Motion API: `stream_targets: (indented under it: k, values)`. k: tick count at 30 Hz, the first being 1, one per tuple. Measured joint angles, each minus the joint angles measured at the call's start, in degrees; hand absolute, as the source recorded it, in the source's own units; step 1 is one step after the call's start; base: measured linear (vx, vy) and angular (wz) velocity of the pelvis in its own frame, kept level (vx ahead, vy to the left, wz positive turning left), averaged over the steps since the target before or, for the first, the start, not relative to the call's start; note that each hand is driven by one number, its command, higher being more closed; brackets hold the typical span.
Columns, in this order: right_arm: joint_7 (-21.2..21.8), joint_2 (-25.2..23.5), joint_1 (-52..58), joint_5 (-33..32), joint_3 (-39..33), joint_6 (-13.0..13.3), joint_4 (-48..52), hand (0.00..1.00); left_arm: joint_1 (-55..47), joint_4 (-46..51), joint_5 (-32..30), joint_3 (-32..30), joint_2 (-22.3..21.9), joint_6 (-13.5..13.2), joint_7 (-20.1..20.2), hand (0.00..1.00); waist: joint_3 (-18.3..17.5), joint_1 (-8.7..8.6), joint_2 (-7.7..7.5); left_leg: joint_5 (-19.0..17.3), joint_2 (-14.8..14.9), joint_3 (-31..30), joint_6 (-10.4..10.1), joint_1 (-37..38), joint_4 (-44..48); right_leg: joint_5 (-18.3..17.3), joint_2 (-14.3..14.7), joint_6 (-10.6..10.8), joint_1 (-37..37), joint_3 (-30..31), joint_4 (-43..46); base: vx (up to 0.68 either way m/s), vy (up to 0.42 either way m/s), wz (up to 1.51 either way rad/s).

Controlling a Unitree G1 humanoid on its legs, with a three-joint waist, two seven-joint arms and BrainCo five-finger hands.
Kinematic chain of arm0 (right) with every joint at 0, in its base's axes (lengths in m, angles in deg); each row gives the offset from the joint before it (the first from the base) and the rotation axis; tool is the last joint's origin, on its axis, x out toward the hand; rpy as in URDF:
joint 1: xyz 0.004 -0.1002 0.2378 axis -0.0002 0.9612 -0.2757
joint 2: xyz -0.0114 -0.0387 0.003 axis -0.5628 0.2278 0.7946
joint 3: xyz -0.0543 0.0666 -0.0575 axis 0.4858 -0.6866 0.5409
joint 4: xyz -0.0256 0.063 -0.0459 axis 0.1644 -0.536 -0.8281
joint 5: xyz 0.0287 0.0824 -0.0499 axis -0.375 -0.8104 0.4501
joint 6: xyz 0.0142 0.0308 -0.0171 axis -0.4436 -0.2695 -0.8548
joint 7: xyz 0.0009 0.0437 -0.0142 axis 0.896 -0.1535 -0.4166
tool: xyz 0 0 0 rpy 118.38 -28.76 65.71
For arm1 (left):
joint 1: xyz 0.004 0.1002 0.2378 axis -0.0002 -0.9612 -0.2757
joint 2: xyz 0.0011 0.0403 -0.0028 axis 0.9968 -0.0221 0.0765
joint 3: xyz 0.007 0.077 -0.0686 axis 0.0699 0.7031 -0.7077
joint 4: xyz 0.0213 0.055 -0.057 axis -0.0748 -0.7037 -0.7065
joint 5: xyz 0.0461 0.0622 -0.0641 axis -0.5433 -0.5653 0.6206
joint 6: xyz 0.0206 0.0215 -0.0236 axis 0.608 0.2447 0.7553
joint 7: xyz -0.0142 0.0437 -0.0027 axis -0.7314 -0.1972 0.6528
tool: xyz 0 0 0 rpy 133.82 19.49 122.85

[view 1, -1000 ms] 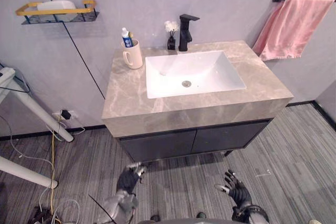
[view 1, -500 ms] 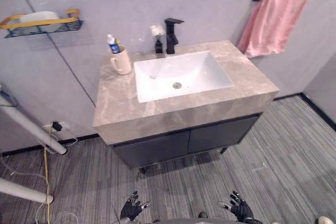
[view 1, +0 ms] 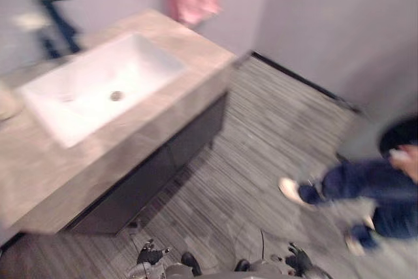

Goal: Organize washtable

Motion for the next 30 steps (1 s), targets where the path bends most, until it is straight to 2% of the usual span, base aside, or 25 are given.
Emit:
stream_targets:
  k: [1,2,4,5,6,7,9,11,12,13,14,16,17,18,20,21,22,23,24,25,26,27,28,29,30]
  values:
    - [0.14,-0.41,-1.37,1.26,2.04,-0.50,-0.31,0.00,0.14,0.10,0.55,-0.01,0.13,-0.07,0.02,0.00,0.02,0.74,-0.25,-0.51,1.27,5.05,-0.01,-0.58,1.93,1.74,-1.16,1.64,2.50,-1.67,-3.40,-0.07,-0.144,-2.23]
    - [0.22,-1.19,-2.74,1.79,3.52,-0.66,0.04,0.00,0.18,0.07,1.20,0.03,0.63,0.01,0.04,0.00,0.30,0.45,-0.47,-1.64,3.64,8.91,-0.13,-1.19,5.47,2.88,0.11,4.30,4.69,-0.91,-10.37,-0.10,-0.184,-2.16]
    - [0.65,-1.46,-3.05,1.82,5.36,-0.69,1.71,0.00,0.28,0.09,2.06,0.03,0.76,0.13,0.02,0.00,0.69,-0.76,-0.75,-2.99,7.85,11.01,-0.72,-1.17,11.55,2.95,3.33,4.18,6.63,0.73,-17.49,-0.13,-0.315,-1.47]
    - [0.67,-1.19,-2.00,1.82,6.87,-0.62,3.93,0.00,0.44,0.04,2.44,-0.09,0.83,0.13,0.00,0.00,1.09,-1.31,0.39,-4.81,12.70,11.06,-1.38,-0.99,17.39,3.24,6.46,3.74,8.61,2.62,-21.26,-0.17,-0.360,-1.37]
    - [0.59,-0.60,-0.41,1.91,8.00,-0.41,4.99,0.00,0.46,0.02,3.72,-0.06,0.81,0.13,0.00,0.00,1.40,-1.55,0.74,-5.79,17.22,11.02,-2.62,-0.42,21.98,4.23,9.35,2.21,9.28,4.28,-22.29,-0.15,-0.229,-1.12]
    - [0.55,-0.41,0.00,2.08,8.29,-0.27,5.12,0.00,0.48,0.03,4.40,-0.03,0.87,0.13,0.02,0.00,1.35,-1.57,1.71,-5.86,18.63,10.99,-2.73,0.17,23.24,4.43,10.45,1.88,9.74,5.10,-22.37,-0.12,-0.120,-0.85]
    - [0.54,0.03,0.34,2.19,5.84,-0.16,4.87,0.00,0.42,-0.06,7.44,0.39,0.85,0.02,-0.12,0.00,1.95,-2.77,2.05,-5.37,22.13,10.48,-3.50,1.87,24.58,5.03,13.30,0.71,9.71,8.77,-22.76,-0.14,-0.129,-0.89]
    - [0.48,0.16,0.34,0.66,2.54,-0.13,3.95,0.00,0.52,0.01,8.68,0.38,0.76,-0.18,-0.10,0.00,2.85,-2.91,2.43,-4.83,22.96,8.68,-4.35,2.28,25.52,5.51,14.30,-0.11,9.79,10.68,-23.10,-0.11,-0.090,-0.88]
    - [-0.28,0.21,0.31,-2.48,-1.39,-0.16,2.50,0.00,0.38,0.32,10.27,0.32,0.78,-0.36,-0.02,0.00,3.96,-2.81,2.84,-3.87,23.92,2.74,-5.68,2.25,28.33,5.50,15.16,-0.18,10.19,13.90,-23.13,-0.08,-0.052,-1.00]
    - [-0.63,0.20,0.32,-3.46,-2.63,-0.28,2.31,0.00,0.28,0.52,10.84,0.31,0.78,-0.38,-0.01,0.00,4.43,-2.83,2.97,-3.30,24.02,-0.92,-5.40,1.87,30.18,5.36,15.36,-0.44,10.55,15.55,-23.09,-0.09,0.001,-1.54]
    - [-0.69,1.19,0.48,-4.44,-3.78,-0.58,0.67,0.00,-0.10,0.59,11.78,-0.01,0.90,-0.27,0.01,0.00,5.17,-2.51,2.83,-6.01,19.91,-14.68,-6.61,-0.25,29.40,5.38,15.42,-0.61,10.42,20.45,-22.69,-0.04,0.062,-1.34]
    - [-0.61,1.76,-0.18,-4.60,-5.53,-0.96,-1.10,0.00,-1.36,0.57,12.14,-0.25,0.22,-0.16,0.02,0.00,5.33,-1.88,3.15,-8.52,12.75,-29.71,-7.65,0.07,25.35,5.63,15.77,-0.73,9.30,26.79,-21.75,-0.01,0.179,-1.88]
    - [-0.55,1.67,-0.14,-4.32,-5.78,-0.89,-2.02,0.00,-1.91,0.85,13.58,-1.04,-0.55,-0.36,0.01,0.00,5.33,-0.75,3.05,-10.29,8.27,-39.07,-7.72,0.15,24.13,5.91,16.68,-0.82,8.27,32.18,-21.05,0.01,0.212,-2.10]
    - [-0.48,1.55,-0.10,-4.00,-5.82,-0.96,-2.39,0.00,-1.90,1.06,13.57,-0.99,-0.49,-0.37,0.05,0.00,5.40,-0.50,2.94,-11.33,6.36,-43.11,-7.74,0.10,24.19,5.89,17.15,-0.97,7.90,34.75,-20.75,0.02,0.240,-2.31]
    - [-0.23,1.42,0.10,-2.68,-5.92,-0.96,-2.35,0.00,-1.98,1.30,12.91,-0.66,-0.05,-0.38,0.15,0.00,5.43,0.56,2.74,-14.86,0.73,-56.96,-8.75,0.44,24.43,5.65,19.03,-0.32,5.53,44.65,-18.48,0.00,0.284,-2.27]
    - [-0.22,1.43,0.17,-2.68,-5.94,-0.96,-2.34,0.00,-1.99,1.33,12.22,-0.64,-0.02,-0.41,0.22,0.00,5.39,0.55,2.74,-16.03,-0.33,-59.43,-8.70,0.90,24.20,5.42,19.59,0.07,4.53,47.33,-17.54,0.00,0.329,-2.25]
    - [-0.23,1.77,0.38,-2.69,-6.28,-0.97,-1.88,0.00,-1.76,1.35,11.14,-0.14,0.03,-0.38,0.34,0.00,5.00,0.41,4.40,-19.17,-1.66,-62.97,-7.77,3.20,21.19,5.38,21.17,1.27,1.91,52.24,-15.84,0.01,0.326,-2.27]
    - [-0.12,1.11,0.69,-2.79,-6.31,-1.10,-1.64,0.00,-1.90,1.14,10.03,0.30,0.69,-0.28,0.76,0.00,4.87,0.54,3.44,-19.26,-2.01,-58.44,-5.78,4.47,18.28,6.18,22.48,2.40,-0.47,56.51,-13.95,0.01,0.303,-2.25]
    - [0.06,1.17,0.73,-2.80,-5.72,-1.09,-1.25,0.00,-2.37,1.17,9.03,0.35,1.24,-0.31,1.01,0.00,4.77,0.74,3.41,-18.98,-1.43,-55.73,-5.66,4.86,18.40,6.10,24.16,2.68,-1.78,56.67,-10.88,0.06,0.244,-2.02]
    - [0.05,1.44,1.20,-2.81,-5.11,-1.18,-1.05,0.00,-2.70,1.26,7.90,0.42,2.00,-0.37,1.33,0.00,4.80,0.39,3.11,-18.81,-2.96,-55.07,-5.82,3.50,23.52,5.99,27.58,1.72,-2.55,56.63,-4.69,0.08,0.168,-1.89]
    - [-0.20,1.92,0.58,-2.83,-4.35,-1.27,-0.76,0.00,-2.89,1.43,7.12,0.24,2.22,-0.80,1.38,0.00,4.28,1.16,1.09,-19.07,-7.49,-59.59,-6.57,-1.90,32.86,4.82,24.35,1.64,-1.74,60.83,-9.17,0.06,0.187,-1.86]
    - [-0.23,2.17,-0.25,-2.83,-4.53,-1.10,-0.50,0.00,-2.72,1.34,6.65,0.37,2.36,-0.91,1.41,0.00,3.78,1.02,2.02,-19.58,-9.58,-63.58,-5.65,-3.96,32.96,5.24,23.55,3.48,-1.74,63.60,-12.13,-0.05,0.246,-1.91]
    - [-0.17,2.77,-2.42,-2.82,-5.75,-0.66,-0.66,0.00,-1.71,0.92,5.72,2.08,1.86,-0.92,1.39,0.00,4.60,-0.01,3.65,-19.77,-9.08,-65.28,-4.58,-4.95,28.42,7.73,24.33,4.54,-2.12,66.22,-15.54,-0.09,0.304,-2.15]
    - [0.04,0.88,-2.80,-2.80,-5.78,-0.45,-0.52,0.00,-2.46,0.20,3.92,3.09,2.95,-0.63,1.37,0.00,4.52,0.97,3.26,-17.91,-8.96,-59.64,-1.09,-3.24,24.70,10.18,23.63,5.93,-2.11,70.92,-17.69,-0.08,0.275,-2.17]
    - [0.49,-0.21,-2.29,-2.79,-5.66,-0.21,0.08,0.00,-3.07,0.01,3.35,4.12,3.52,-0.59,1.35,0.00,4.45,0.65,3.49,-17.03,-8.94,-57.21,-0.61,-2.45,22.70,10.61,23.17,6.35,-2.16,71.70,-17.93,-0.02,0.160,-1.89]
